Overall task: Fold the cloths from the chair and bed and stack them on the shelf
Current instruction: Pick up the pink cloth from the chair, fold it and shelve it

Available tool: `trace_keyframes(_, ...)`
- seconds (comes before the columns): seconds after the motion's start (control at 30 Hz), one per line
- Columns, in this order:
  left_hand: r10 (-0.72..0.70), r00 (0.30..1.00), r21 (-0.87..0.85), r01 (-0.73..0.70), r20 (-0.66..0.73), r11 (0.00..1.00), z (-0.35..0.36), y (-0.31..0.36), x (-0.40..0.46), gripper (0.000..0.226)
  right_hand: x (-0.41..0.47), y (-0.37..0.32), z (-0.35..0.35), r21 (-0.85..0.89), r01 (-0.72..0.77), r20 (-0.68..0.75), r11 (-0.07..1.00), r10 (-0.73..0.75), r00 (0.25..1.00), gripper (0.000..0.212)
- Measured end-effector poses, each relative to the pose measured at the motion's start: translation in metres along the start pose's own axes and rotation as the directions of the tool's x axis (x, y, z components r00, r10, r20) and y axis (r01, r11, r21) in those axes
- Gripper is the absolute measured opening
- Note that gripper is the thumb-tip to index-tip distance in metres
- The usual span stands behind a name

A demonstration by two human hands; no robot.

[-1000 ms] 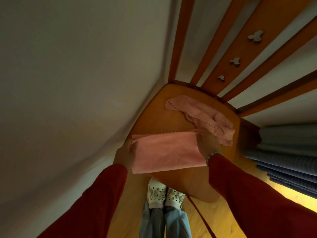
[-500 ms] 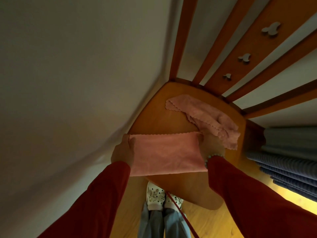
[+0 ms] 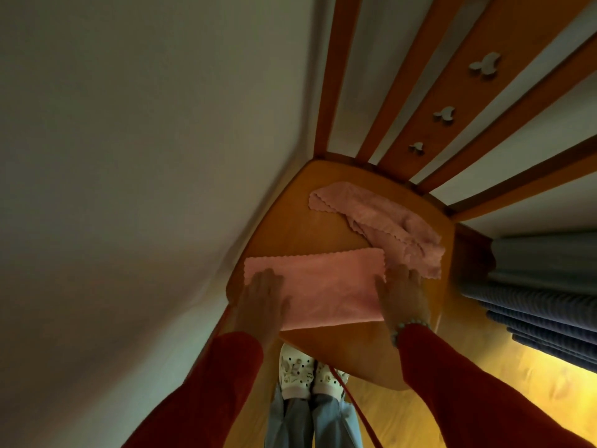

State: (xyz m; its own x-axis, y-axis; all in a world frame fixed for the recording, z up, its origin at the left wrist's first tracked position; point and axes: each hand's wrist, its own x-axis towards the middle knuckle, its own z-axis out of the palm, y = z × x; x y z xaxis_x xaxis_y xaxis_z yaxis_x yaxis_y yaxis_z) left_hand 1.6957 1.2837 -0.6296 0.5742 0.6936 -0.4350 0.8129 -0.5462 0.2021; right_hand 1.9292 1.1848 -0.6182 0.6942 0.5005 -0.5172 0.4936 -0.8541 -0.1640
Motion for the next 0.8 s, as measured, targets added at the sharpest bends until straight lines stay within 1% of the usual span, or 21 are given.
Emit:
trace_keyframes(0.07, 0.131, 0.989, -0.020, -0.130, 0.069, 0.991, 0.012, 0.013, -0.006, 0.062, -0.008, 0.007, 0.009, 0.036, -0.107, 0.088, 0.994, 0.104, 0.991, 0.050)
trace_keyframes(0.1, 0.169, 0.982, -0.011, -0.169, 0.088, 0.986, 0.016, 0.018, -0.008, 0.067, -0.012, 0.009, 0.011, 0.100, -0.178, 0.128, 0.979, 0.165, 0.978, 0.052)
trace_keyframes(0.13, 0.181, 0.976, -0.007, -0.181, 0.122, 0.983, 0.021, 0.021, -0.009, 0.071, -0.013, 0.012, 0.016, 0.204, -0.254, 0.161, 0.945, 0.224, 0.961, 0.053)
trace_keyframes(0.17, 0.176, 0.971, -0.006, -0.178, 0.164, 0.984, 0.024, 0.024, -0.009, 0.074, -0.015, 0.013, 0.019, 0.307, -0.341, 0.210, 0.889, 0.286, 0.935, 0.054)
trace_keyframes(0.27, 0.130, 0.960, 0.000, -0.134, 0.248, 0.991, 0.031, 0.027, -0.012, 0.073, -0.017, 0.018, 0.029, 0.554, -0.480, 0.349, 0.680, 0.334, 0.876, 0.055)
trace_keyframes(0.33, 0.096, 0.960, 0.032, -0.108, 0.263, 0.994, 0.030, 0.030, -0.014, 0.071, -0.022, 0.017, 0.029, 0.684, -0.544, 0.436, 0.486, 0.325, 0.839, 0.041)
trace_keyframes(0.4, 0.053, 0.960, 0.020, -0.061, 0.275, 0.998, 0.031, 0.031, -0.016, 0.070, -0.026, 0.014, 0.025, 0.729, -0.581, 0.493, 0.363, 0.311, 0.812, 0.029)
trace_keyframes(0.47, 0.032, 0.959, -0.013, -0.030, 0.282, 0.999, 0.033, 0.031, -0.018, 0.071, -0.031, 0.009, 0.020, 0.757, -0.587, 0.508, 0.287, 0.308, 0.805, 0.024)
trace_keyframes(0.53, 0.025, 0.963, -0.064, -0.008, 0.269, 0.998, 0.031, 0.031, -0.020, 0.072, -0.040, -0.003, 0.013, 0.817, -0.512, 0.440, 0.265, 0.286, 0.851, 0.013)
trace_keyframes(0.57, 0.017, 0.962, -0.087, 0.007, 0.271, 0.996, 0.028, 0.031, -0.020, 0.073, -0.044, -0.010, 0.012, 0.844, -0.460, 0.392, 0.277, 0.266, 0.880, 0.010)
trace_keyframes(0.63, -0.010, 0.961, -0.115, 0.043, 0.278, 0.992, 0.023, 0.032, -0.018, 0.074, -0.054, -0.027, 0.007, 0.877, -0.347, 0.295, 0.333, 0.198, 0.935, 0.015)
trace_keyframes(0.7, -0.042, 0.964, -0.173, 0.089, 0.261, 0.981, 0.011, 0.036, -0.018, 0.075, -0.064, -0.048, 0.003, 0.899, -0.234, 0.202, 0.371, 0.124, 0.972, 0.027)
trace_keyframes(0.73, -0.065, 0.967, -0.273, 0.133, 0.246, 0.953, 0.003, 0.037, -0.015, 0.072, -0.069, -0.060, 0.002, 0.899, -0.200, 0.177, 0.390, 0.094, 0.980, 0.033)
trace_keyframes(0.77, -0.112, 0.966, -0.411, 0.201, 0.232, 0.889, -0.007, 0.039, -0.013, 0.064, -0.073, -0.070, 0.002, 0.894, -0.164, 0.148, 0.417, 0.070, 0.986, 0.036)
trace_keyframes(0.8, -0.183, 0.962, -0.566, 0.269, 0.204, 0.779, -0.016, 0.038, -0.009, 0.054, -0.078, -0.080, 0.003, 0.879, -0.135, 0.131, 0.458, 0.040, 0.991, 0.035)
